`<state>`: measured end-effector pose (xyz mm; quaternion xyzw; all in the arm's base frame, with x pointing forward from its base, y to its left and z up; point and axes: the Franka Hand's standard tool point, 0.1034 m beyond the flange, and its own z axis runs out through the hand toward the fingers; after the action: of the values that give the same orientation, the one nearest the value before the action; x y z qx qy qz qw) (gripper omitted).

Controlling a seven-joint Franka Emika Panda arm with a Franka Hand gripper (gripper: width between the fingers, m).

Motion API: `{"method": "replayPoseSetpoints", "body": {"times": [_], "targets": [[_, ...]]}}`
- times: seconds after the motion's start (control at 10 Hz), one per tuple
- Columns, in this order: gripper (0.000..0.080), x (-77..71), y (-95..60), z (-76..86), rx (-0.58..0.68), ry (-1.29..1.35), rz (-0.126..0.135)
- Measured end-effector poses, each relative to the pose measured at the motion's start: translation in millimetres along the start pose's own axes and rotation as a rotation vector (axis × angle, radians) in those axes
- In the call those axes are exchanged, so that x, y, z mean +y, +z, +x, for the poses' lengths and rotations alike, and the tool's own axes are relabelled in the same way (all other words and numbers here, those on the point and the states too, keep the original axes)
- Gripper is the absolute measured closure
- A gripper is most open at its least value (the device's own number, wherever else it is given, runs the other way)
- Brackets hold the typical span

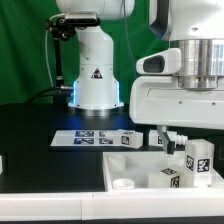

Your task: Assemble one leg

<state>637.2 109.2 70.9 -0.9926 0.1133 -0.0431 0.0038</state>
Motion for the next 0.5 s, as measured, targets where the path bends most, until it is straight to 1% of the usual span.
{"method": "replayPoseSetpoints", "body": {"times": [0.1, 0.2, 0.3, 0.4, 0.5], "targets": [[0.0151, -0.5, -0.1, 1.1, -0.003, -0.138, 0.000], [0.0151, -6.3, 1.1, 0.6, -0.004, -0.203, 0.004], [0.0151, -17.2, 1.3, -3.1, 0.012, -0.196, 0.005], [0.0151, -18.2, 1.5, -3.7, 0.012, -0.192, 0.006], [0.0272, -16.6, 1.5, -2.9, 0.012, -0.189, 0.005]]}}
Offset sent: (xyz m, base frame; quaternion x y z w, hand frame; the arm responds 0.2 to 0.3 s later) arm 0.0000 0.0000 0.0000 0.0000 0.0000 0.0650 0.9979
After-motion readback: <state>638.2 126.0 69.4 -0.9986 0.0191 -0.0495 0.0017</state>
